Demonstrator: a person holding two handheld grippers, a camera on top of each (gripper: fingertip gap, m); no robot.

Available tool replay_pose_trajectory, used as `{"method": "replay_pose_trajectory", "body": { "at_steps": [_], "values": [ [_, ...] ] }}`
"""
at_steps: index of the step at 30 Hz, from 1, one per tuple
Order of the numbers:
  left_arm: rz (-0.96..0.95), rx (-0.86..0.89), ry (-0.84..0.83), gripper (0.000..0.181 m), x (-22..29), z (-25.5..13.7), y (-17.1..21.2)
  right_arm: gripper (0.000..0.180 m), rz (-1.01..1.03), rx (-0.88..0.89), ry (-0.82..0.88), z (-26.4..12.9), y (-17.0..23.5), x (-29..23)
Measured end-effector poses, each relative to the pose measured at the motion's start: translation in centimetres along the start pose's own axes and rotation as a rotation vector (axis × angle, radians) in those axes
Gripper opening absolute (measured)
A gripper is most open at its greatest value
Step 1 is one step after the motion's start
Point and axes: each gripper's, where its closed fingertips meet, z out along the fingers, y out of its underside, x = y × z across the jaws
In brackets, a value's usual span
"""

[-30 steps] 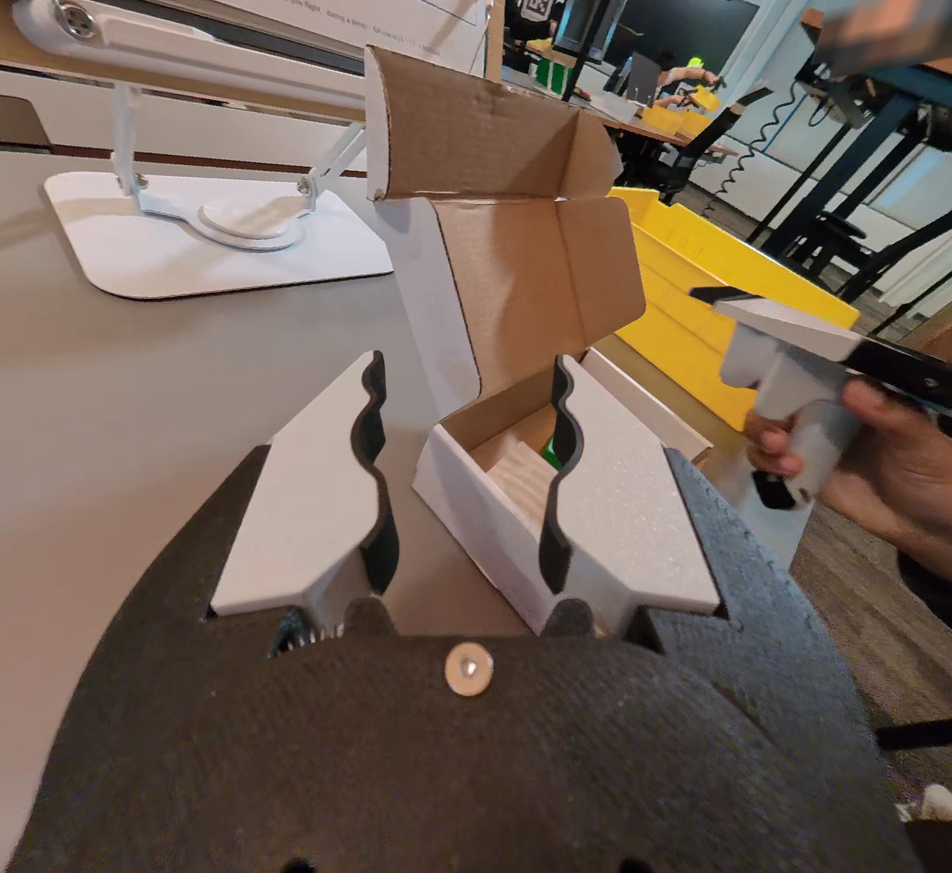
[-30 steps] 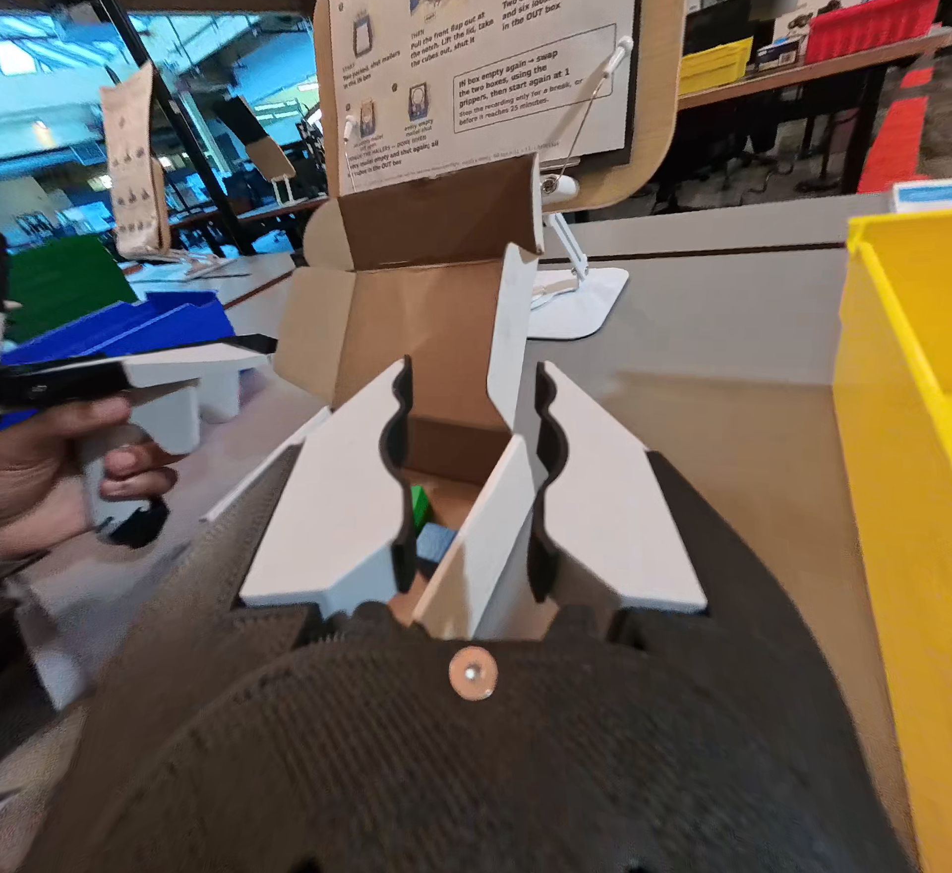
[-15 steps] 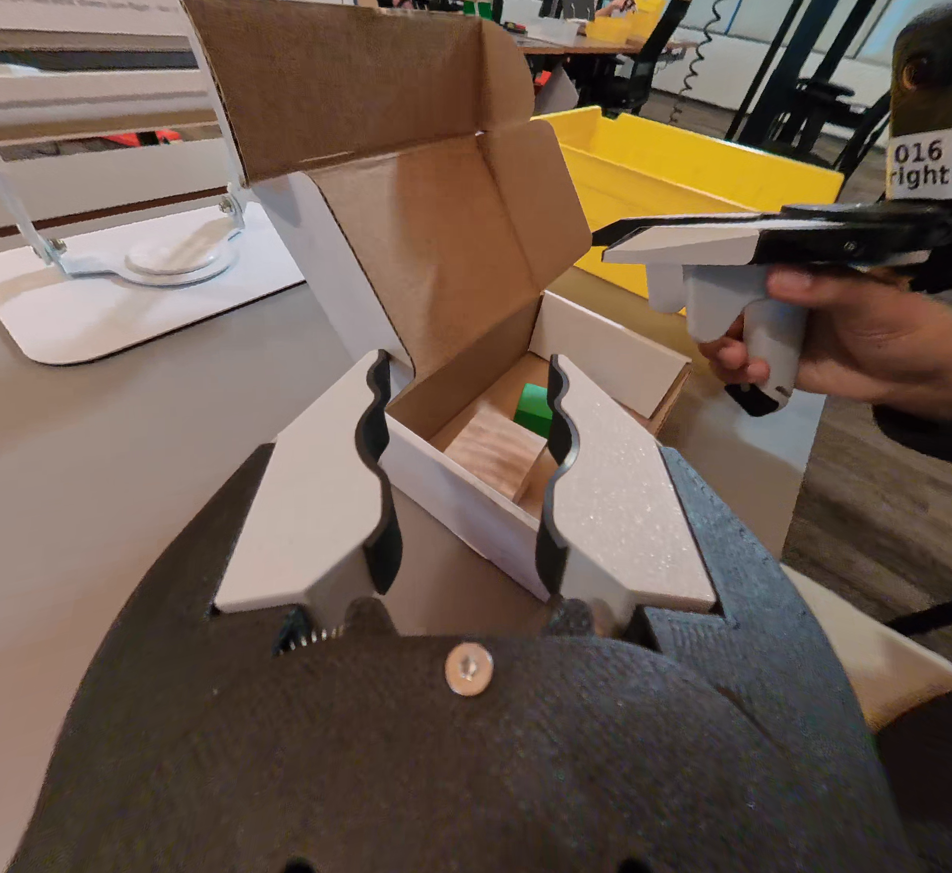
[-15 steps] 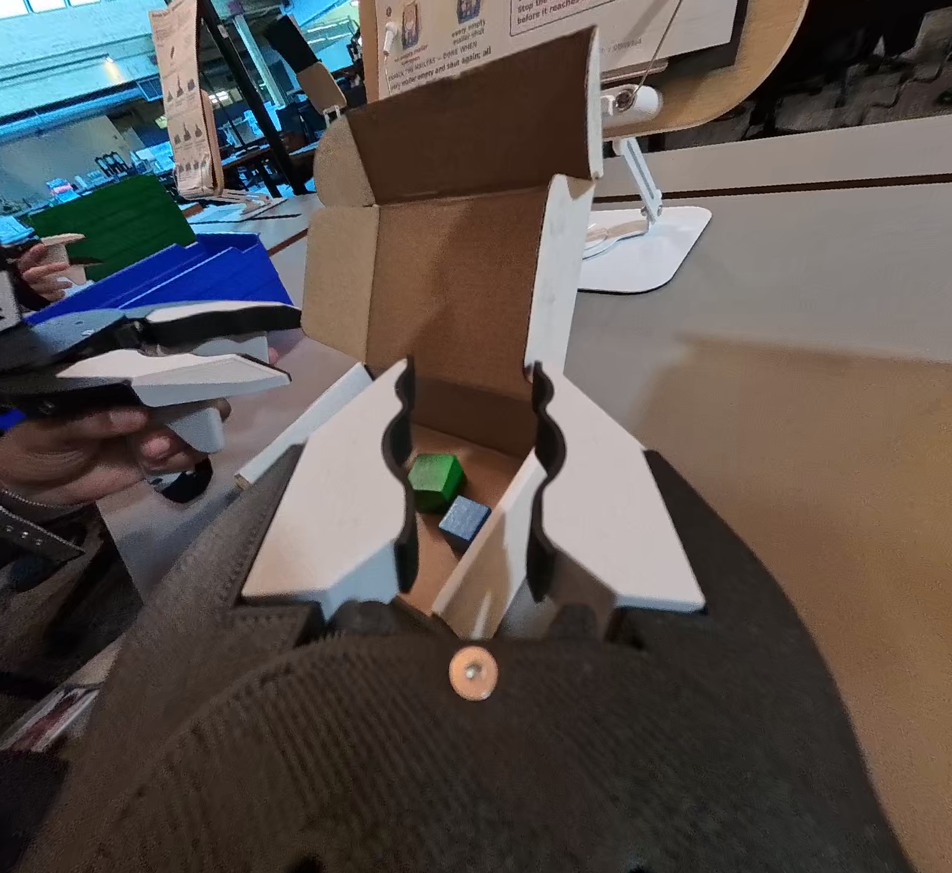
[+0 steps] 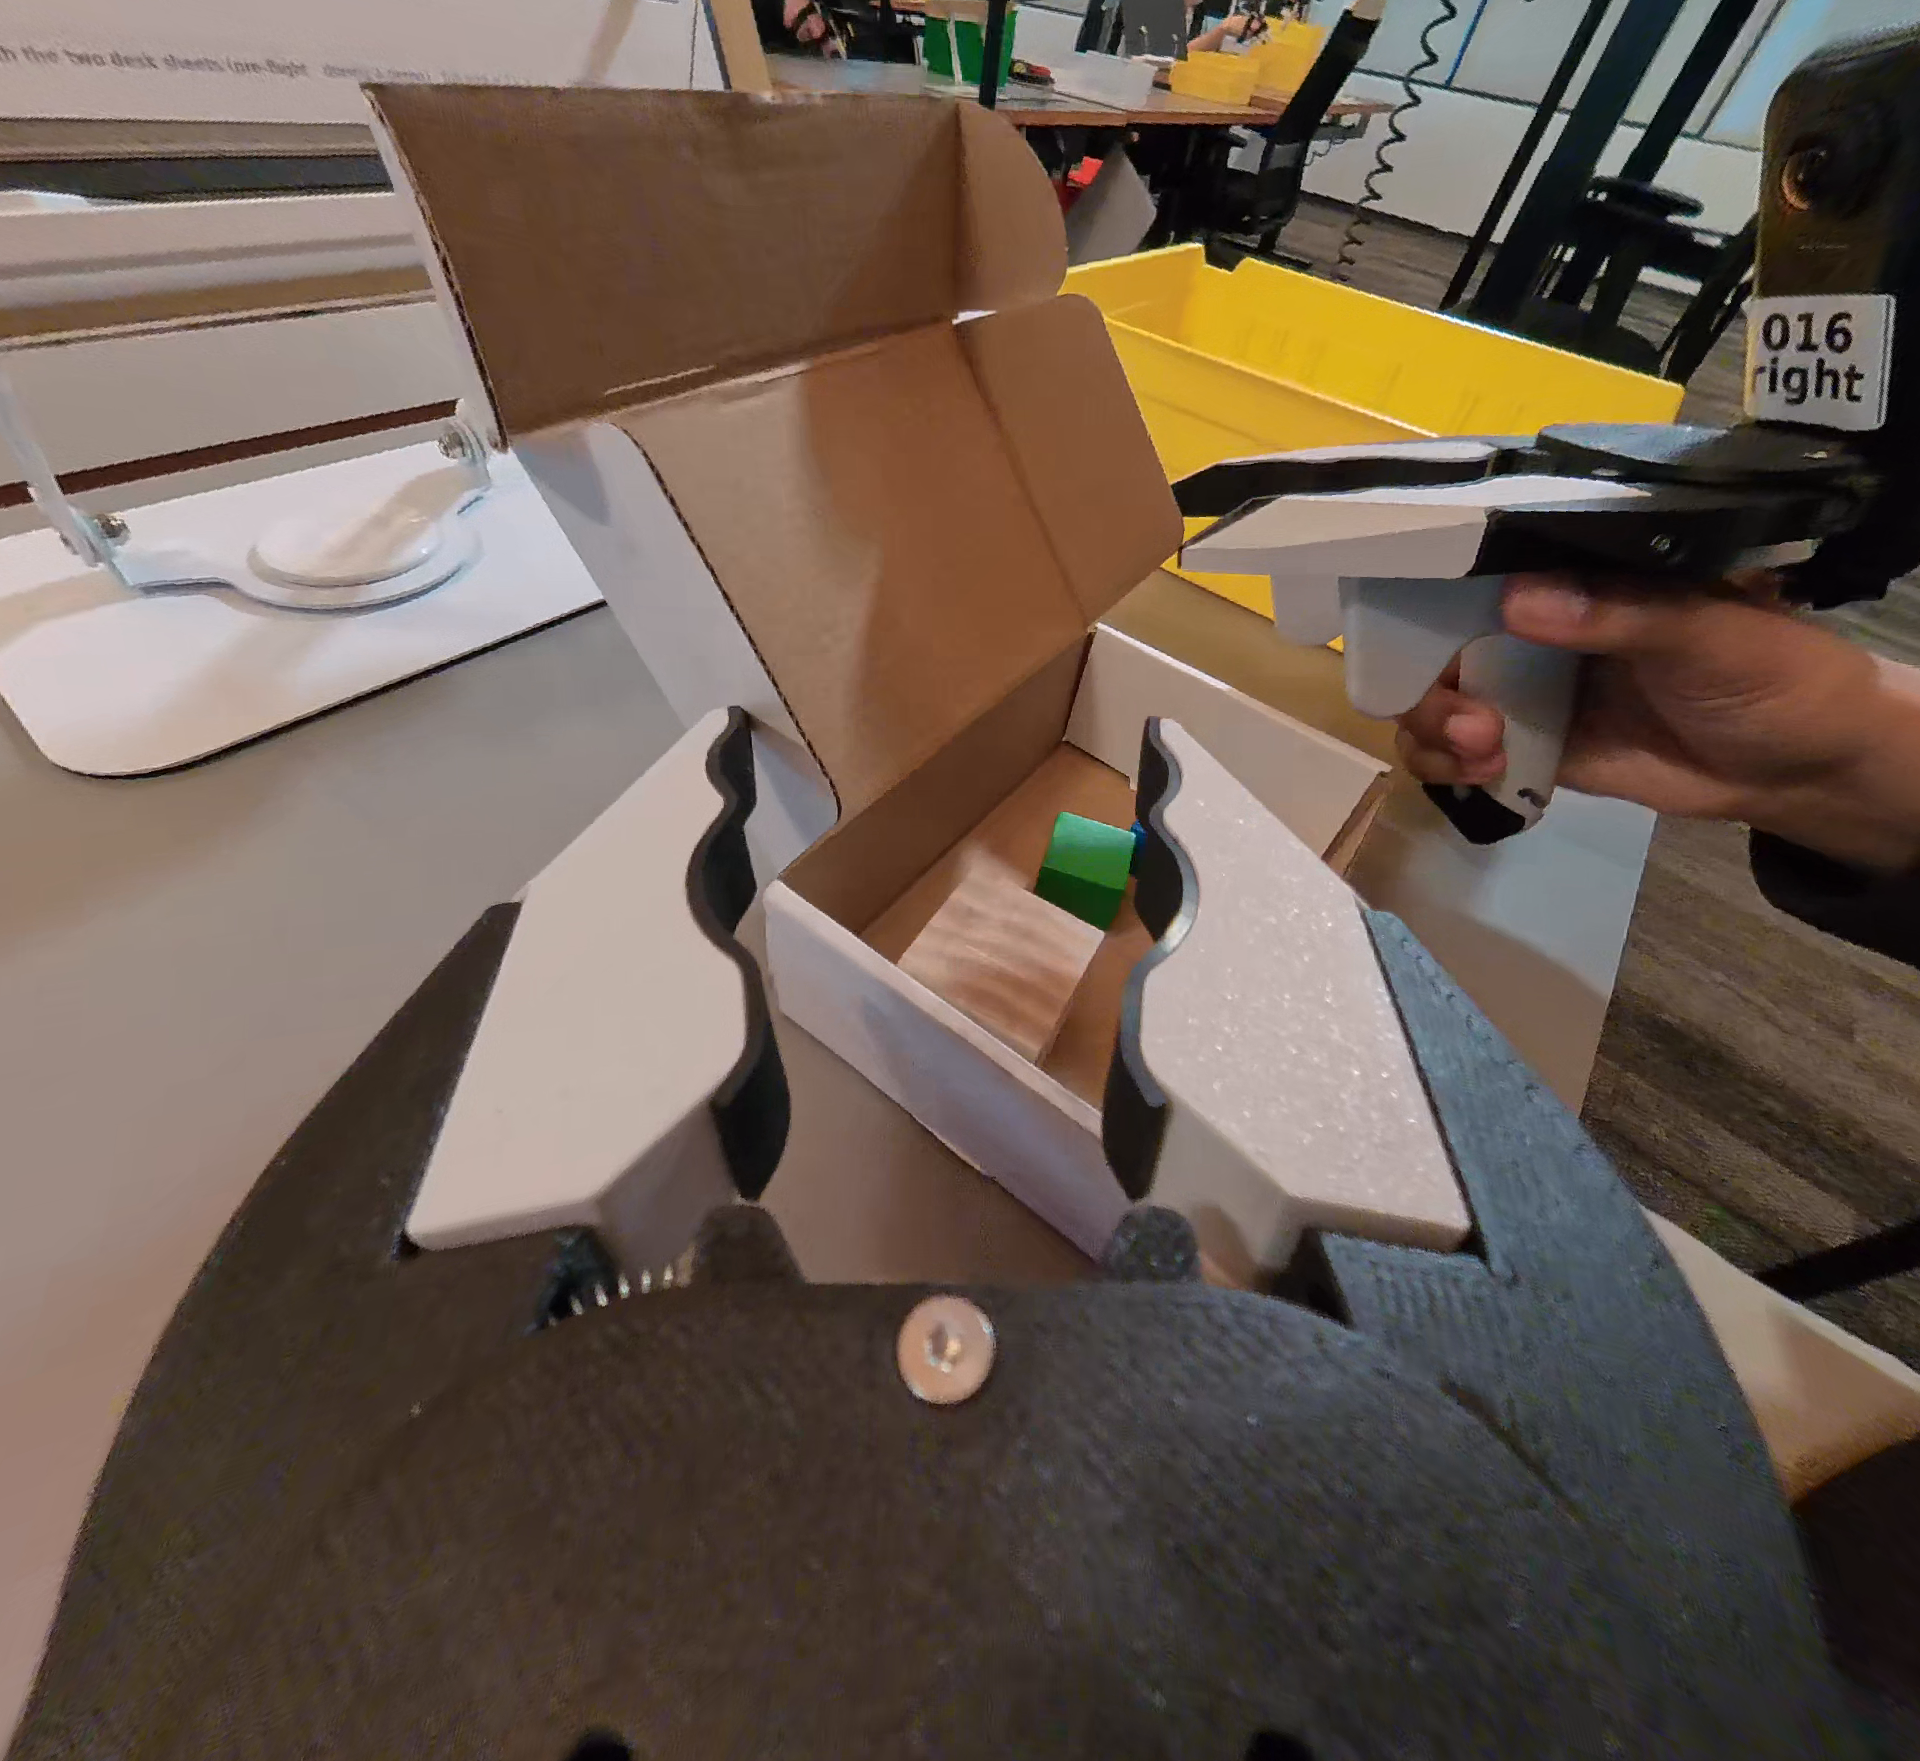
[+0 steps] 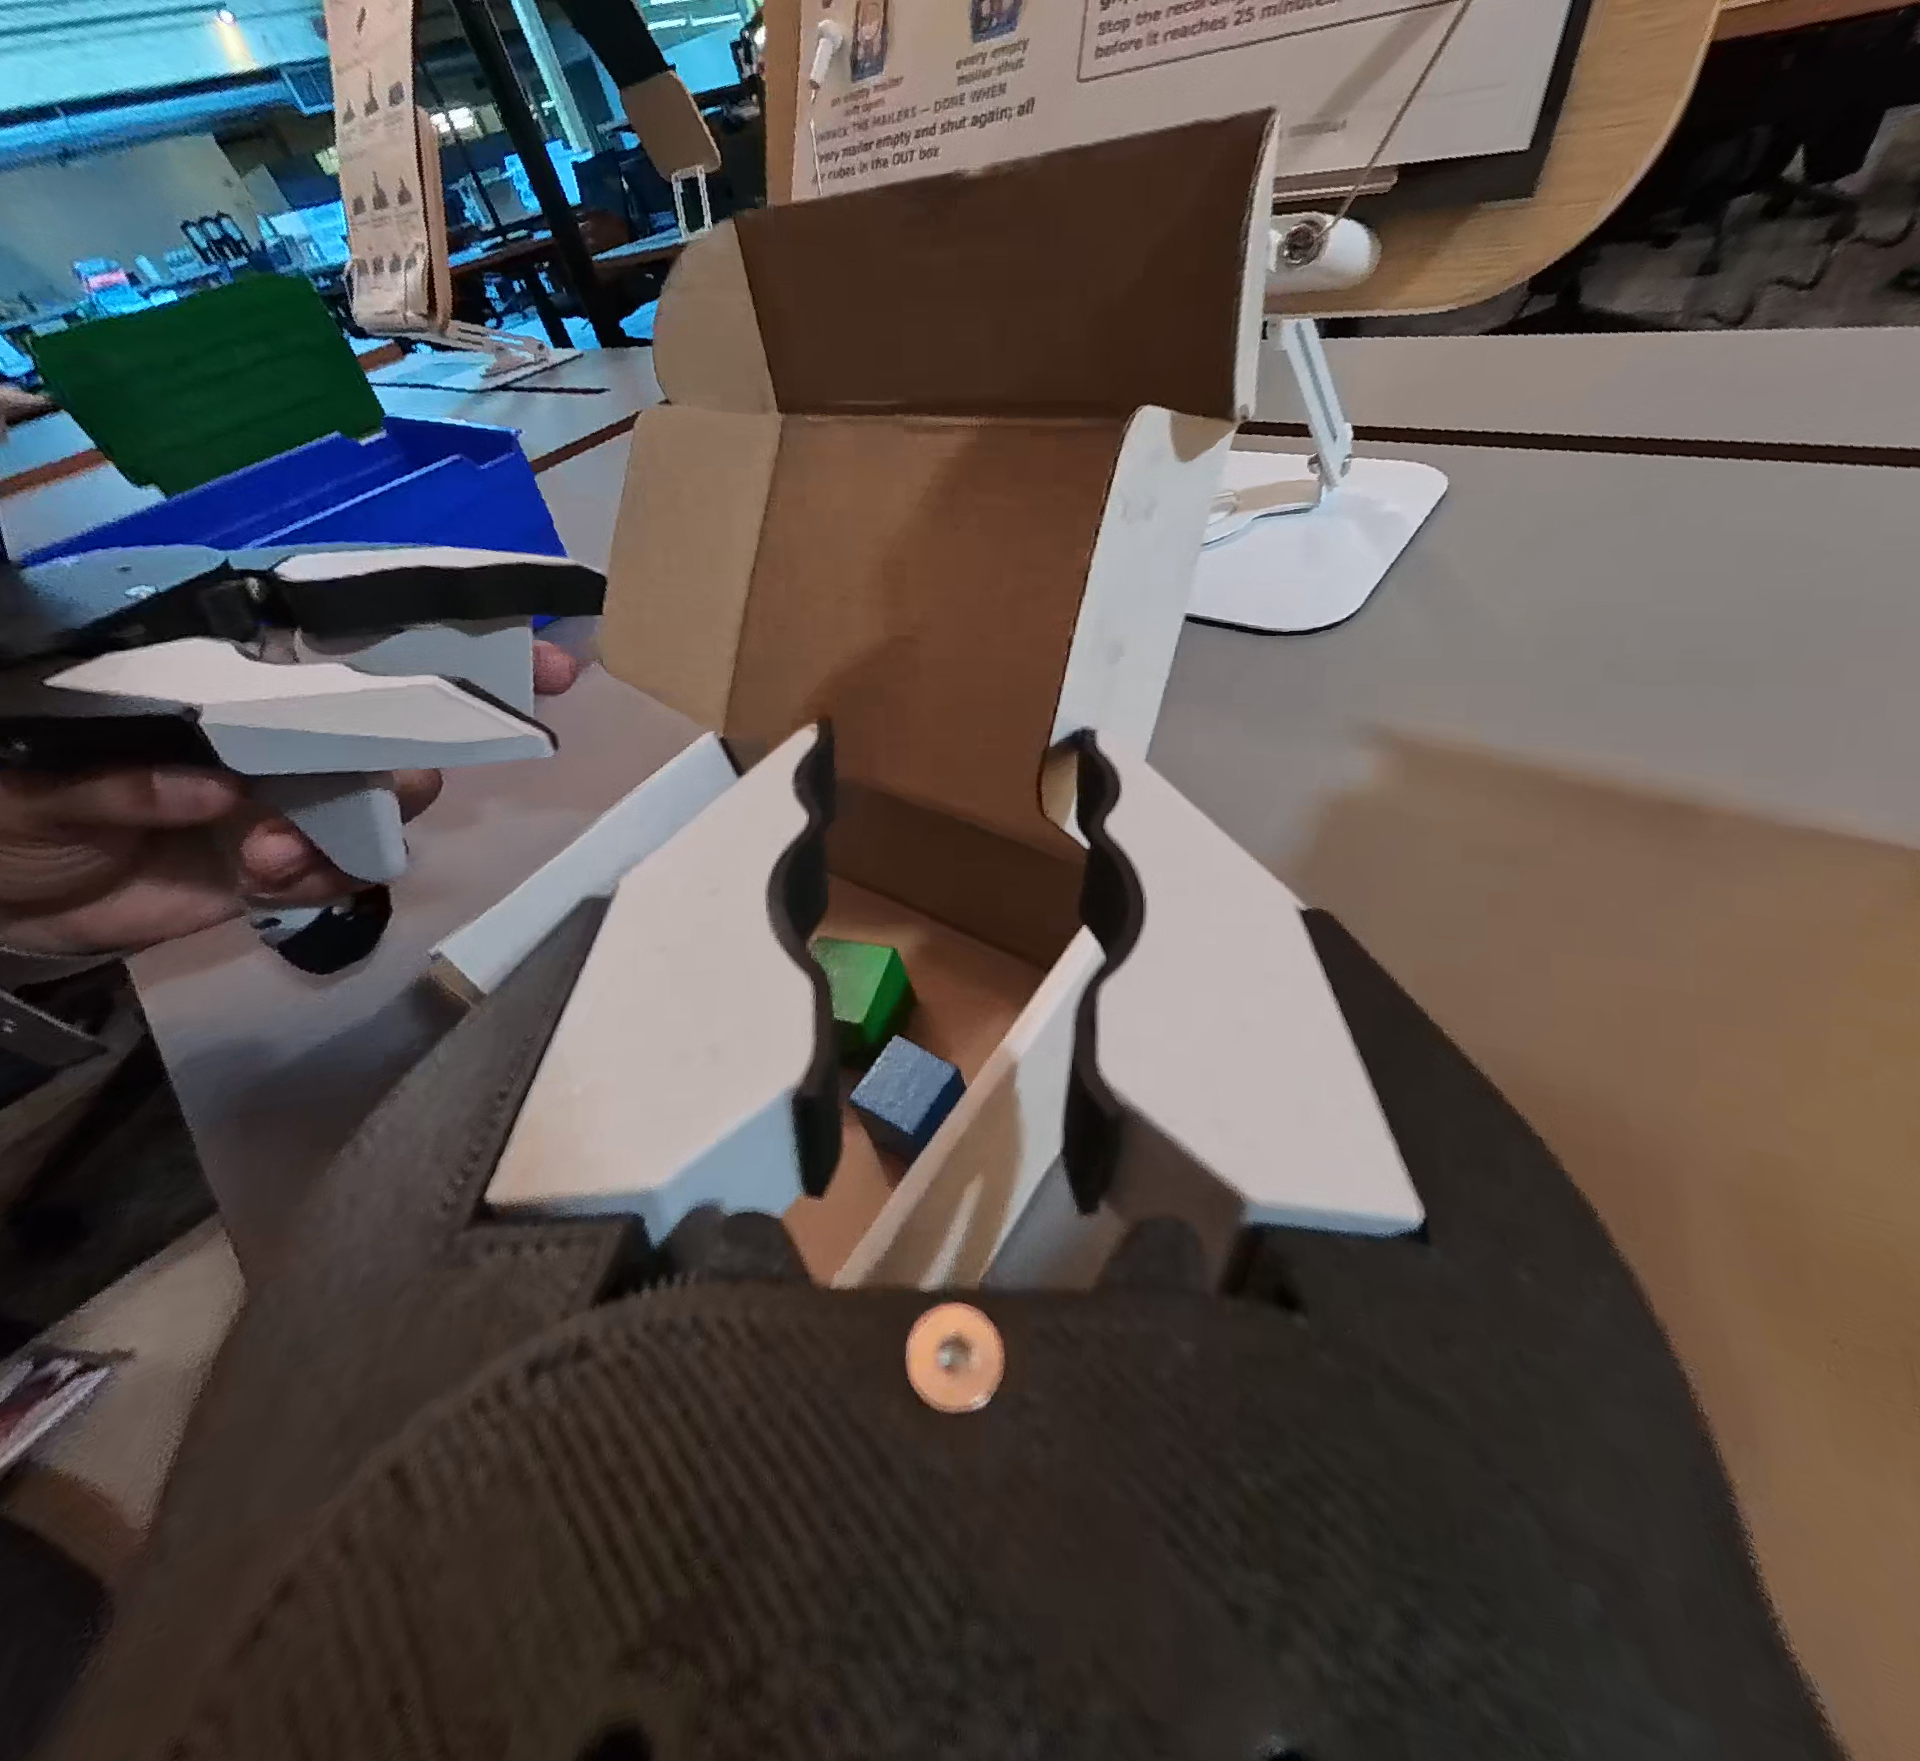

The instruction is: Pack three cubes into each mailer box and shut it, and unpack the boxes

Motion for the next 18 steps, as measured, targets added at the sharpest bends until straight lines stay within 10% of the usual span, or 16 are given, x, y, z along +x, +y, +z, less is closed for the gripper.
{"method": "replay_pose_trajectory", "body": {
  "at_steps": [18],
  "values": [
    [0.299,-0.218,0.035,0.073,3.8,-1.7,5.5,0.064,-0.188,-0.242,0.016,-2.3,5.4,-2.0]
  ]
}}
